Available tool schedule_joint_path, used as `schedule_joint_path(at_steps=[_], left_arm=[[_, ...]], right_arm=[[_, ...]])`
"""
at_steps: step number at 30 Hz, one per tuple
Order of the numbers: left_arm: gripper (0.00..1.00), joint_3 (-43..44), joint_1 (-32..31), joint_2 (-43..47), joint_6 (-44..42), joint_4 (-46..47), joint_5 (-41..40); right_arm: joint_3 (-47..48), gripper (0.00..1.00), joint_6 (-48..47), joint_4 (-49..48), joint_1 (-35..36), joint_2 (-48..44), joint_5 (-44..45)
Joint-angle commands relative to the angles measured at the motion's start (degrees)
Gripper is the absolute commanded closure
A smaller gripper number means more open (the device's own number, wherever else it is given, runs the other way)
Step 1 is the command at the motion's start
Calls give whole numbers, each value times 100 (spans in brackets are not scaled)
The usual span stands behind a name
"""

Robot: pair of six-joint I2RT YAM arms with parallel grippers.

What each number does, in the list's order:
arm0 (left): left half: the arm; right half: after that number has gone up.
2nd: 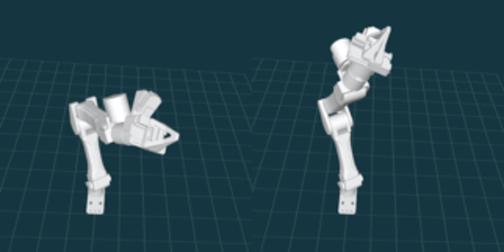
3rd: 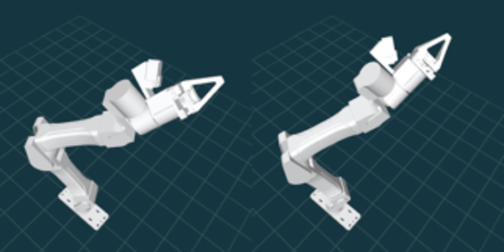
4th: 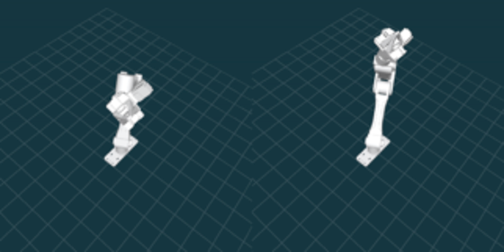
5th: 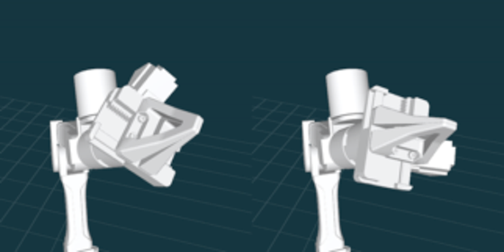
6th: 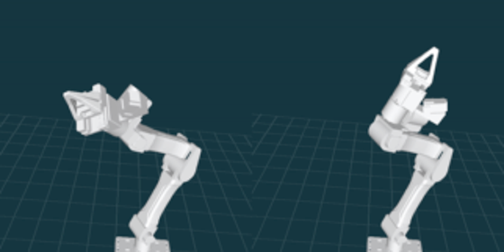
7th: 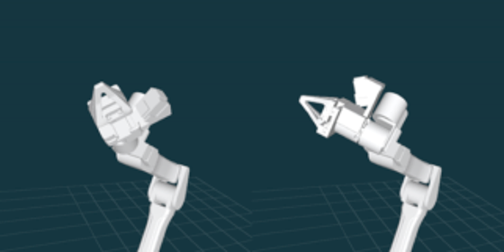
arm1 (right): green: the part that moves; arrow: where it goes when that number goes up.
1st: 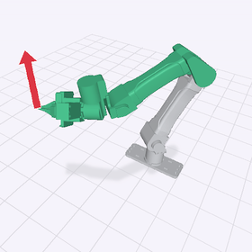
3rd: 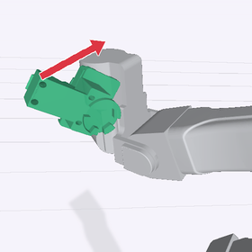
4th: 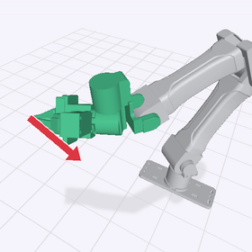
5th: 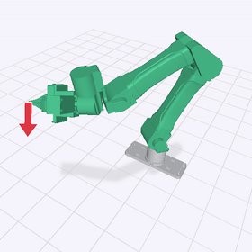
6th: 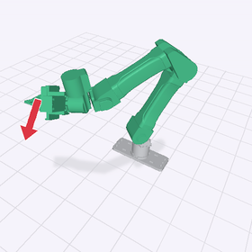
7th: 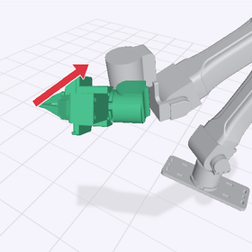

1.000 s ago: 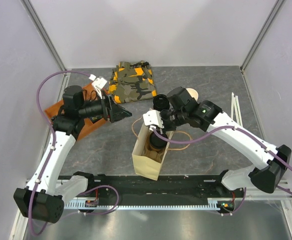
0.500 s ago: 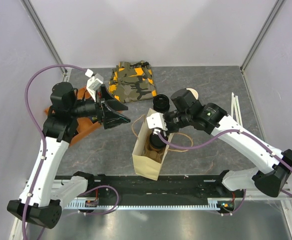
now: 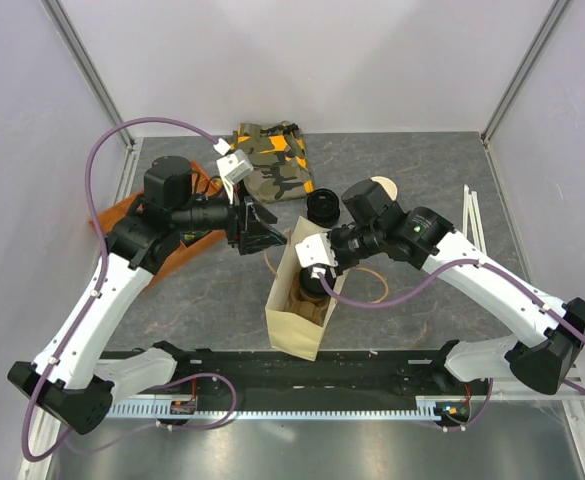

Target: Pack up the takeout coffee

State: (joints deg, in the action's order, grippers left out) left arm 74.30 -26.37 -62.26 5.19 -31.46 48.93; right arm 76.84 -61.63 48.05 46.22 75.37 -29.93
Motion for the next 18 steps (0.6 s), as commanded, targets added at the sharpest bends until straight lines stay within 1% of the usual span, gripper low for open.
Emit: schedule_joint_path(at_steps=[1, 7, 10, 12, 14, 18], left_arm=[[28, 251, -123, 3, -422, -202, -893], [30, 242, -114, 196, -299, -62, -832], [22, 216, -114, 460, -264, 192, -701], [21, 190, -114, 495, -273, 167, -639], [20, 269, -114, 434, -404, -87, -717], [20, 322, -123, 337, -510, -185, -481]], right_arm=[[-46, 100, -385, 125, -7, -5, -320], [-20, 100, -508, 231, -16, 83, -391], [15, 100, -491, 257, -16, 109, -408], [33, 100, -473, 275, -25, 109, -408], [33, 100, -482, 275, -25, 109, -417], [42, 100, -535, 310, -25, 135, -426]])
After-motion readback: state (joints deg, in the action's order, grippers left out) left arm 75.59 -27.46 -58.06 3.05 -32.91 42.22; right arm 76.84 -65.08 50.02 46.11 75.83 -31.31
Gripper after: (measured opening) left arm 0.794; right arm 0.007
